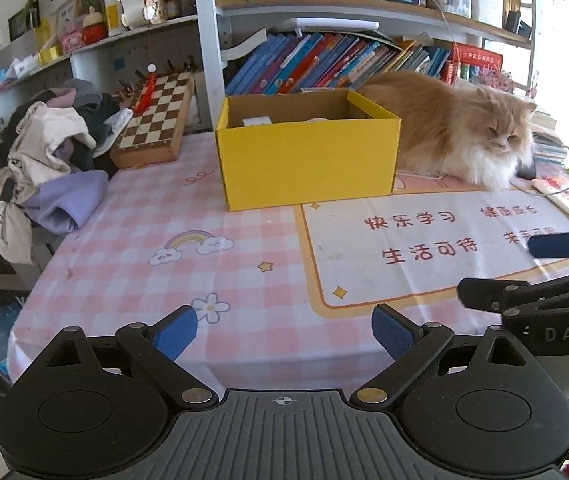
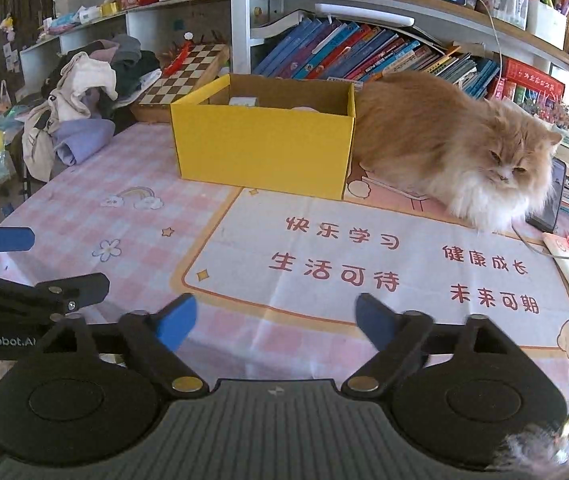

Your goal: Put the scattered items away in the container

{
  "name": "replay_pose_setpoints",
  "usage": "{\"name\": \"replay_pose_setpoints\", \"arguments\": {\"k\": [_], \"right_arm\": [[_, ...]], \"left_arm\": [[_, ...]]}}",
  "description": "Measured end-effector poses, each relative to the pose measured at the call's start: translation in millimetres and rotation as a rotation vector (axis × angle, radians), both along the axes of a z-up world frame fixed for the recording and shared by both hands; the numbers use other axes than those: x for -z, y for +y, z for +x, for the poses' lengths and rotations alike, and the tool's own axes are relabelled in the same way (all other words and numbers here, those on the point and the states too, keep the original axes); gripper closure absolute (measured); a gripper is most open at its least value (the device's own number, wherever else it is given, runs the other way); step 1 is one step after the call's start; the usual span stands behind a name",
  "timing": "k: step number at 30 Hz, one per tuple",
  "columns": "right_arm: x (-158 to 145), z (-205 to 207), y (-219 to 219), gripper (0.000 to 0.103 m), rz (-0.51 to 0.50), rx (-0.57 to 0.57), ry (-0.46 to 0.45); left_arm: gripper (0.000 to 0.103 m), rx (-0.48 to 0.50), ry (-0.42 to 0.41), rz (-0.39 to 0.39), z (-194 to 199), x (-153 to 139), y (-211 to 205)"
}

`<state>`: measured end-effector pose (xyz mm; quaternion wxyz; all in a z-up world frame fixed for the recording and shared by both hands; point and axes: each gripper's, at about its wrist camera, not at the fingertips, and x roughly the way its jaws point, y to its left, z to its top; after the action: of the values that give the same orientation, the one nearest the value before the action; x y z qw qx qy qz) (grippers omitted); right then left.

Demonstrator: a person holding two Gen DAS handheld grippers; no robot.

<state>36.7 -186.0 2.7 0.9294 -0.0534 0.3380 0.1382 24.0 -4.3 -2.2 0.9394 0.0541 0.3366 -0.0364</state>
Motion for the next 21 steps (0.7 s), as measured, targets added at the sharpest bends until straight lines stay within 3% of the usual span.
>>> {"name": "replay_pose_setpoints", "arguments": {"k": [4, 21], "right_arm": [[0.1, 1.0, -1.5, 0.005, 0.005, 0.011, 0.005], [1.2, 4.3, 4.9, 0.002, -0.016, -0.004, 0.014]], "left_arm": [[0.0, -0.021, 0.015, -0.004, 3.1, 1.2, 2.6], [0.0, -0.054, 0.034, -0.022, 5.2, 3.8, 7.8]]}}
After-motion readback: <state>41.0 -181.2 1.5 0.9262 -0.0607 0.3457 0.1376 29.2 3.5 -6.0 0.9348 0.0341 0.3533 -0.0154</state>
